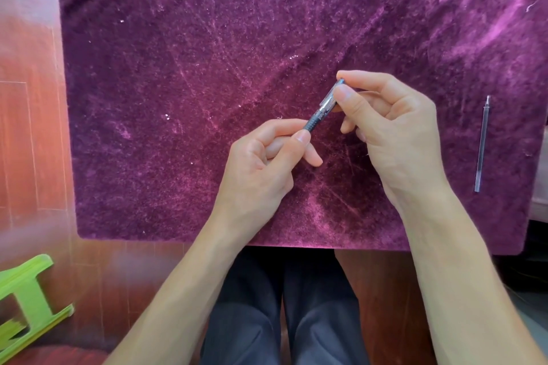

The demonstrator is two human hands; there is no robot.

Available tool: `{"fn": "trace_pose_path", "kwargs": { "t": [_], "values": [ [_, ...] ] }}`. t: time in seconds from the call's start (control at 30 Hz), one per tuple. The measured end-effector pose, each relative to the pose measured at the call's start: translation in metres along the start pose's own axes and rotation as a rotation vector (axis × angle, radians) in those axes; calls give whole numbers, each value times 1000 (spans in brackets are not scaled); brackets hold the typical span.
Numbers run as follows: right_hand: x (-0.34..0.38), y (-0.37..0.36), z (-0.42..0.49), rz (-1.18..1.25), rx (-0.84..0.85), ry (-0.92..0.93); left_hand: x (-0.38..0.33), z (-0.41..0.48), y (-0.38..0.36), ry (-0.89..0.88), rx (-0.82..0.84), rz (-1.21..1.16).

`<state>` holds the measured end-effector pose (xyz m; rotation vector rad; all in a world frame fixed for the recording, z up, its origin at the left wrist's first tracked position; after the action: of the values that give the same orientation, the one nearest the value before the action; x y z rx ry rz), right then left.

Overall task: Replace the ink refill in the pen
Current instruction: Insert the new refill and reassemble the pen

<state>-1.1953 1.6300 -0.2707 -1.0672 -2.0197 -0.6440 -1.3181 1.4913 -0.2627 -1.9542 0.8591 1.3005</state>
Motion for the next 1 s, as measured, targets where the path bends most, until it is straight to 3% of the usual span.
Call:
{"fn": "trace_pose_path", "kwargs": {
  "t": [0.37, 1.0],
  "values": [
    [-2, -9, -9, -26, 42, 22, 4, -5, 1, 29, -57, -42],
    [-9, -20, -21, 58, -26, 19, 6, -10, -2, 22, -120, -114]
  ]
}}
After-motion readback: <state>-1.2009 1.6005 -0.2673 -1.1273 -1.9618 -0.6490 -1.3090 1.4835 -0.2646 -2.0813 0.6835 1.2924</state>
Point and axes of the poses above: each hand's wrist, its own z-axis towards the middle knuckle, its own y-axis out of the back of the hand, x = y × z, the point moved 4 cm from there along z, towards the middle knuckle, and after that the axes turned 13 degrees about -y, right-handed, at the moved point
